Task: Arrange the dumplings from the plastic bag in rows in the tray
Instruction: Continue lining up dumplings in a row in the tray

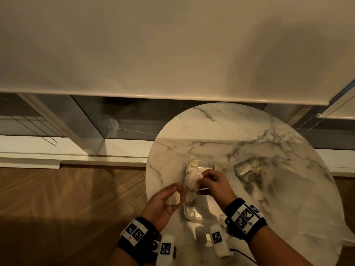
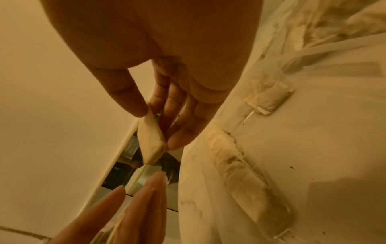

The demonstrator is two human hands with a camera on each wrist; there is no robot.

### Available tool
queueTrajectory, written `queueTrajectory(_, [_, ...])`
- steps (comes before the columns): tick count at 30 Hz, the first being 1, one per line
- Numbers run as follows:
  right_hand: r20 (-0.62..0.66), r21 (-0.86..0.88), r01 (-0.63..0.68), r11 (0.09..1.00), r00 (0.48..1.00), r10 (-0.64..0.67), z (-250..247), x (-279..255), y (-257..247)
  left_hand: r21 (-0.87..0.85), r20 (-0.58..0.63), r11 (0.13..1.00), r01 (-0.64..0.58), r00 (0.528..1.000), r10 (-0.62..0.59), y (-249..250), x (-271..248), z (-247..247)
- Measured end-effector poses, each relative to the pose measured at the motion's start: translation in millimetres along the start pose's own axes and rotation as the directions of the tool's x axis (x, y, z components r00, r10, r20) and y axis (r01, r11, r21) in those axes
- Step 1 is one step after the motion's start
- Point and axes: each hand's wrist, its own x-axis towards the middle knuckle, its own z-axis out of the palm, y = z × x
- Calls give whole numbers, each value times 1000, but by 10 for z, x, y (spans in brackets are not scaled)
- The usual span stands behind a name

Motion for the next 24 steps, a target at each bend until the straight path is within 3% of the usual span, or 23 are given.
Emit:
queueTrajectory(5, [-6,-33,-174,984,985,174,-78,81,104,-115,-46,993,2,999,-8,43,16,-104])
queueTrajectory(8, [-16,-261,-227,938,973,231,-100,173,224,-138,-52,990,12,998,-19,71,11,-140])
queueTrajectory(13, [96,-658,-165,735,949,300,-61,257,344,-135,-66,990,-32,998,24,68,65,-213])
queueTrajectory(18, [85,-696,-239,677,909,408,34,347,439,-43,-111,999,-23,994,18,61,40,-265])
queueTrajectory(21, [40,-698,-257,668,918,395,43,406,470,77,-151,997,-24,988,35,81,9,-283])
queueTrajectory(24, [13,-723,-247,645,929,371,47,456,480,64,-151,998,-26,988,35,91,2,-315])
